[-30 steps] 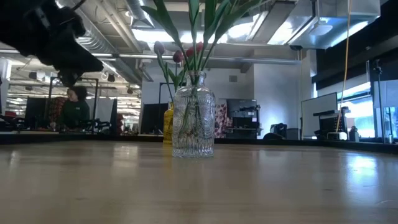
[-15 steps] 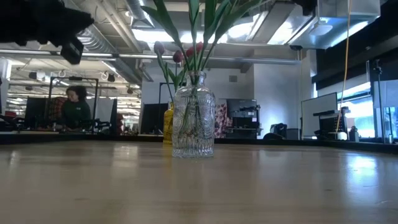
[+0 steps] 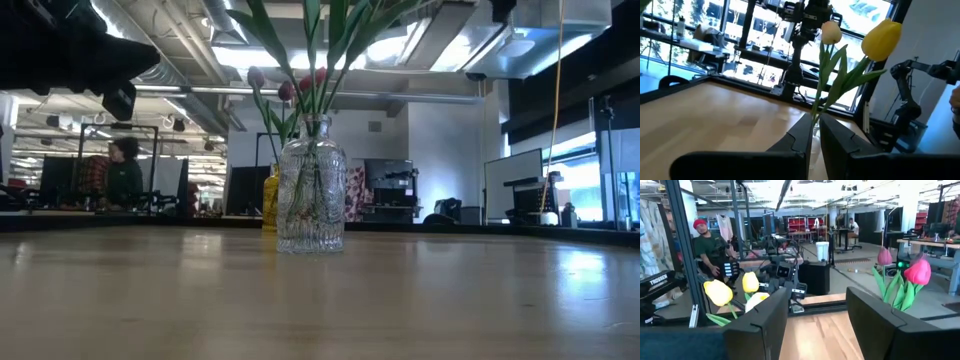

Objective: Sort flowers into vase by color
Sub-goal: Return to Home Position

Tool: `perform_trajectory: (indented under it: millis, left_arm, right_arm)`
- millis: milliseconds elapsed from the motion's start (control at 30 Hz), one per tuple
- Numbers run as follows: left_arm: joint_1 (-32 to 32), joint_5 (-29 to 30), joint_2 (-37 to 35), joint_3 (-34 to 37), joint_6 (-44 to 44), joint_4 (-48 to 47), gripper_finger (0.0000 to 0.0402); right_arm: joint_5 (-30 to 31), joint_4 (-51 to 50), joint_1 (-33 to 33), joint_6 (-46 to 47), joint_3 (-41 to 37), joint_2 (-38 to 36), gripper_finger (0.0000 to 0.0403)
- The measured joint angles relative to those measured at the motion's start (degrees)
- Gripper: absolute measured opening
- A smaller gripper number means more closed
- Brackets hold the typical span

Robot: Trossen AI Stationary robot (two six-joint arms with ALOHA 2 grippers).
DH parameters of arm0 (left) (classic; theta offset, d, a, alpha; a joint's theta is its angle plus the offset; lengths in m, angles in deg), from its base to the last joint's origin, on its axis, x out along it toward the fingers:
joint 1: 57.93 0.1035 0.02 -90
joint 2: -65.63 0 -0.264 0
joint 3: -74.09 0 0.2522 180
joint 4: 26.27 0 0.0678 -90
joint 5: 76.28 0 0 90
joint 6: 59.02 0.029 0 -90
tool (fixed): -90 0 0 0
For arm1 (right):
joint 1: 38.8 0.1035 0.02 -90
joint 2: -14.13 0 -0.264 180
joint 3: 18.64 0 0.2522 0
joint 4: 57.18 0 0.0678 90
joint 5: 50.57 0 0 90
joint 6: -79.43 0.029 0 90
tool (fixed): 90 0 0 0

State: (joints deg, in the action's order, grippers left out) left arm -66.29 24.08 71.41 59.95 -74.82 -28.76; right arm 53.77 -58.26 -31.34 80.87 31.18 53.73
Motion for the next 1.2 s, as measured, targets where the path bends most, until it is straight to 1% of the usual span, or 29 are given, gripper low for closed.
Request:
perform_trajectory:
  millis: [233, 333, 433, 533, 567, 667, 700, 767, 833, 933, 1033, 1133, 1200]
  left_arm:
    - [-1.33, -0.57, -1.16, 0.00, -0.54, -0.47, 0.0032]
    - [-1.48, -0.44, -2.76, -0.02, -0.10, -2.61, 0.0032]
    - [-1.40, 0.02, -3.37, -0.02, -0.12, -5.07, 0.0032]
    - [-1.40, 0.60, -3.34, -0.02, 0.29, -4.57, 0.0032]
    - [-1.40, 1.16, -3.34, -0.02, 1.08, -3.80, 0.0032]
    - [-1.40, 2.42, -3.34, -0.05, 3.93, -0.89, 0.0032]
    - [-1.40, 2.58, -3.34, -0.07, 4.59, -0.55, 0.0032]
    - [-1.40, 2.61, -3.61, -0.12, 6.04, -0.75, 0.0032]
    - [-1.40, 2.59, -4.56, -1.12, 8.46, -1.85, 0.0032]
    - [-1.46, 2.39, -5.70, -4.55, 10.83, -4.03, 0.0032]
    - [-1.55, 1.95, -5.64, -5.20, 10.67, -6.77, 0.0032]
    - [-1.55, 1.96, -5.64, -3.13, 8.04, -7.24, 0.0032]
    - [-1.57, 1.94, -5.64, -1.88, 5.84, -7.02, 0.0032]
  right_arm:
    - [0.96, 1.04, 0.00, -0.20, 3.25, -0.14, 0.0200]
    - [1.04, -1.22, 0.02, -1.26, 4.50, -0.26, 0.0200]
    - [1.04, -6.07, 0.06, -1.71, 5.53, -2.18, 0.0200]
    - [1.18, -6.95, 0.04, 0.07, 5.52, -4.48, 0.0200]
    - [2.27, -7.35, 0.02, 1.41, 5.44, -4.68, 0.0200]
    - [10.95, -12.57, 0.00, 2.34, 5.20, -4.60, 0.0200]
    - [12.85, -14.93, 0.00, 2.30, 5.08, -4.15, 0.0200]
    - [14.16, -16.63, 0.01, 2.78, 5.04, -2.80, 0.0200]
    - [12.87, -16.97, 0.07, 3.42, 5.03, -2.50, 0.0200]
    - [10.53, -18.57, 0.07, 4.62, 6.36, -6.50, 0.0200]
    - [10.71, -21.79, 0.04, 3.73, 5.24, -12.82, 0.0200]
    - [10.08, -24.09, 0.00, 2.91, -0.26, -18.88, 0.0200]
    - [7.89, -20.81, 0.00, 2.38, -5.45, -22.58, 0.0198]
